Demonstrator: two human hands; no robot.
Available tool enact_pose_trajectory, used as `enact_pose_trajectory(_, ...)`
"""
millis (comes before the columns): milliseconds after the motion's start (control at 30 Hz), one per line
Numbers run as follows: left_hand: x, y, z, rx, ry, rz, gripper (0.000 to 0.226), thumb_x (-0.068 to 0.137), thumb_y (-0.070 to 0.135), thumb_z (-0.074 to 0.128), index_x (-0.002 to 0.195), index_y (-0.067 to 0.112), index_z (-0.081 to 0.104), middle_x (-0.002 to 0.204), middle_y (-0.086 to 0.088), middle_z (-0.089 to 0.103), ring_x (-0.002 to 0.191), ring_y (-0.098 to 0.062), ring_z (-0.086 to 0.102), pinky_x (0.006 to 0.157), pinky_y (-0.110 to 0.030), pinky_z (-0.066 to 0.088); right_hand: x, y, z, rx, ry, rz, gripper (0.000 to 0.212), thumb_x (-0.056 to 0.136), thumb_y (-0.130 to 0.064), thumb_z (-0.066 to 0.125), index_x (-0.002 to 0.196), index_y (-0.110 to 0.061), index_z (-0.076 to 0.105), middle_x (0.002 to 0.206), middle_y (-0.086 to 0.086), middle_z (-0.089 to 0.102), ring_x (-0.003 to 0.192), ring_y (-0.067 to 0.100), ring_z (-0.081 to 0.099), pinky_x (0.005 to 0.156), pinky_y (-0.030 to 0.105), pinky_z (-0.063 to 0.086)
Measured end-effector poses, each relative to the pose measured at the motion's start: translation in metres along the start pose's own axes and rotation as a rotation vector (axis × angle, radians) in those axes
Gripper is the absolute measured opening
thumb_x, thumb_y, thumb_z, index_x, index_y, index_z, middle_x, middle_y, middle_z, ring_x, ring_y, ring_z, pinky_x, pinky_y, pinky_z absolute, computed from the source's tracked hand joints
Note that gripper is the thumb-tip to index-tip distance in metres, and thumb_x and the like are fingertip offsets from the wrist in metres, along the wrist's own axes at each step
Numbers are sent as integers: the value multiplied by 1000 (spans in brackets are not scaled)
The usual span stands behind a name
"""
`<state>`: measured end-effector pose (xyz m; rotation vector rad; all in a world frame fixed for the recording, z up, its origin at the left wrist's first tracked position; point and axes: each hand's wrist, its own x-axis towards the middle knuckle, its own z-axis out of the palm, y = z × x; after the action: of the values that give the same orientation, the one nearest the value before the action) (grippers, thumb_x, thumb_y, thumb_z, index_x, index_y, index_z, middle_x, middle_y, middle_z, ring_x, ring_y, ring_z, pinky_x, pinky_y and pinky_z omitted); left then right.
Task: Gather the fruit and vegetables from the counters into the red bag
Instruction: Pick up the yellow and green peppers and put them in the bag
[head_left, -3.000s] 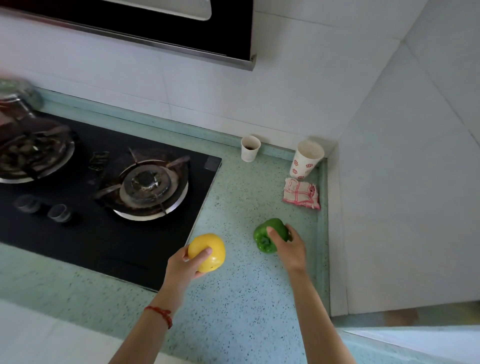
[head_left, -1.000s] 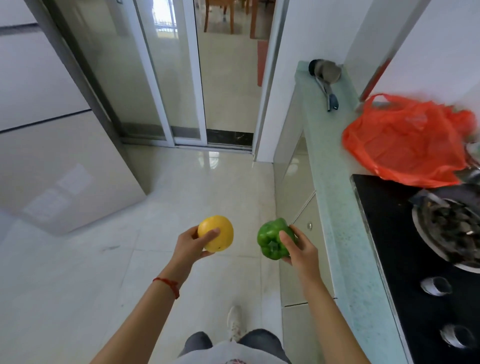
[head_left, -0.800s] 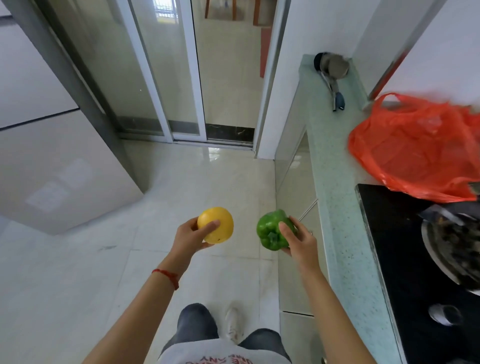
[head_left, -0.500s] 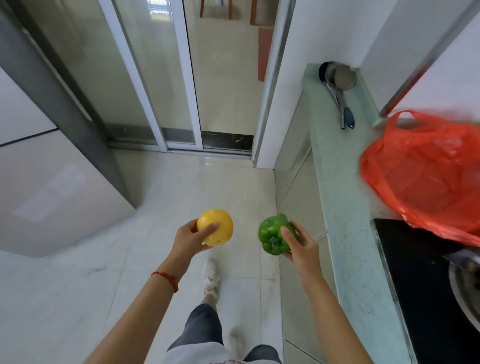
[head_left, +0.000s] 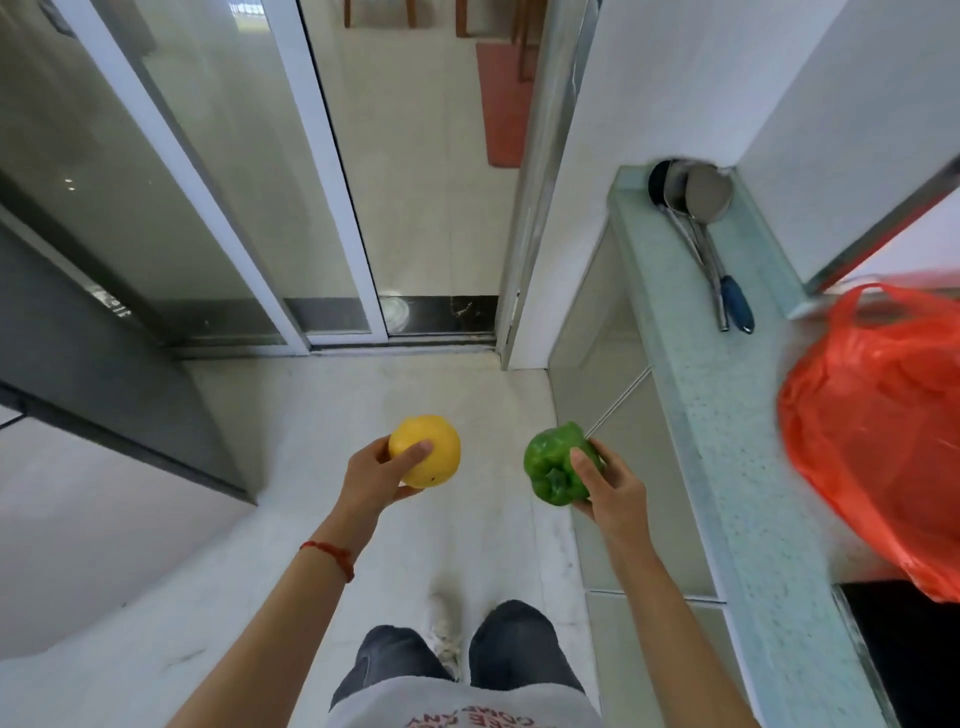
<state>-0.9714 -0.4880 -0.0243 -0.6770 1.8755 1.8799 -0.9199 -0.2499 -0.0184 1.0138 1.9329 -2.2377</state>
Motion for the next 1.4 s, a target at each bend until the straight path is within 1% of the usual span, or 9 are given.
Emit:
enact_pose_trajectory(200,58,37,26,30,-42,-7,46,80,19,69,121,3,54,116,-10,56,93,-19,59,70,-32,58,54,-25,10,-16,28,-13,51,82,-20,67,129,-11,51,120,10,57,105,26,60,72,26,58)
enact_pose_trajectory(567,141,106,99,147,-154,18,53,80,23,68,127,6,50,125,-14,54,109,-31,55,80,-40,55,151,-78,10,20,81,-38,55,83,-19,66,134,-9,47,121,11,56,105,26,59,67,19,58)
enact_pose_trajectory(667,156,119,118,195,-194,16,53,81,23,66,128,7,48,126,-13,52,108,-30,54,76,-37,54,162,-85,5,37,121,-35,55,83,-18,65,134,-8,46,120,10,55,104,26,58,67,20,57)
enact_pose_trajectory(800,177,132,146,291,-279,16,54,81,22,66,130,7,47,127,-13,52,109,-31,53,76,-36,54,167,-87,-4,86,249,-26,51,83,-16,66,131,-10,49,115,7,55,96,20,58,62,18,57)
enact_pose_trajectory(900,191,142,173,353,-372,14,52,80,22,68,126,7,50,124,-14,53,107,-30,55,72,-35,55,165,-86,-13,111,378,-15,50,83,-18,67,130,-12,51,118,6,54,102,20,57,63,16,56)
enact_pose_trajectory(1067,198,155,220,480,-605,29,41,79,20,69,116,9,56,114,-10,57,94,-22,59,59,-24,57,148,-81,-26,216,606,11,53,82,-22,67,132,-14,49,117,6,53,106,22,56,59,15,55)
enact_pose_trajectory(1133,198,156,238,528,-699,25,31,80,19,68,108,12,56,114,-11,57,93,-20,59,59,-23,58,138,-78,-30,287,685,21,54,83,-21,67,132,-14,49,118,7,52,106,23,56,57,14,55)
enact_pose_trajectory(1233,195,153,263,631,-798,38,29,81,20,68,106,11,55,114,-12,58,96,-24,59,61,-22,58,120,-71,-35,376,803,25,54,83,-22,66,133,-14,48,119,6,52,103,22,57,56,14,54)
enact_pose_trajectory(1400,174,141,297,739,-968,62,26,82,17,67,103,8,56,100,-10,60,90,-23,59,55,-18,55,85,-54,-38,492,1000,21,53,84,-21,66,133,-13,48,121,9,54,101,24,59,56,14,54)
